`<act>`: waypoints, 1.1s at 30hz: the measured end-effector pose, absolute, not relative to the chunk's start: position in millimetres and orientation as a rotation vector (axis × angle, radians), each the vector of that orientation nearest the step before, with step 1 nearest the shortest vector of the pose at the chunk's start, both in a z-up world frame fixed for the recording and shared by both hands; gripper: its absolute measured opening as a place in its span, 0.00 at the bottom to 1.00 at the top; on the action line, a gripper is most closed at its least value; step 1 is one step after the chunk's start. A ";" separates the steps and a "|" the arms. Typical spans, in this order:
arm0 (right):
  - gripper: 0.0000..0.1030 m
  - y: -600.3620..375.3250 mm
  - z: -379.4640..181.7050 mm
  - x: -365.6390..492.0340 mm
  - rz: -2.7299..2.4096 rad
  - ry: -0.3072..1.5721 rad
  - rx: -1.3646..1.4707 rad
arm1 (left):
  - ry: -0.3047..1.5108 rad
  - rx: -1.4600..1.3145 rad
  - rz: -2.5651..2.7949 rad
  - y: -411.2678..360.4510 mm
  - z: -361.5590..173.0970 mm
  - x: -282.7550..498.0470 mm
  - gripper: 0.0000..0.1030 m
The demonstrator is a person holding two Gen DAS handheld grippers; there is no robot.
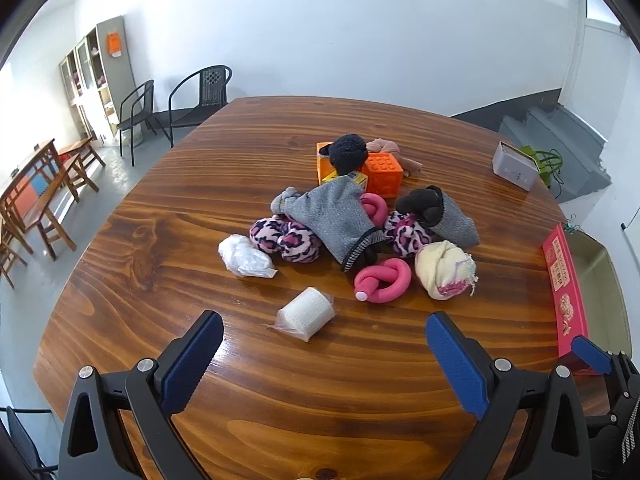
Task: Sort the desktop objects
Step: 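Reach the right tool toward the white tape roll on the table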
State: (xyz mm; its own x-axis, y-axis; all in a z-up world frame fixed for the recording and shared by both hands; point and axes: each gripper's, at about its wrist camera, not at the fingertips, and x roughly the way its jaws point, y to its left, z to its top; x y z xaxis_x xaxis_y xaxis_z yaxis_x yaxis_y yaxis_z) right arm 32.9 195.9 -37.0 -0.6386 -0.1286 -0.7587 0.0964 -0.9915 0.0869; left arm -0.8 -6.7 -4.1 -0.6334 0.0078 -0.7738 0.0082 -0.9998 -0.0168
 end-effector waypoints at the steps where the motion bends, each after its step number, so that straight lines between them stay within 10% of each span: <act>1: 1.00 194.5 -37.5 32.0 -2.732 -0.060 1.278 | 0.031 1.351 -2.834 -9.1 -5.6 -1.1 1.00; 33: 1.00 147.9 -60.1 -1.1 -2.615 -0.152 1.474 | 0.191 1.594 -2.593 -95.9 -58.7 -36.4 1.00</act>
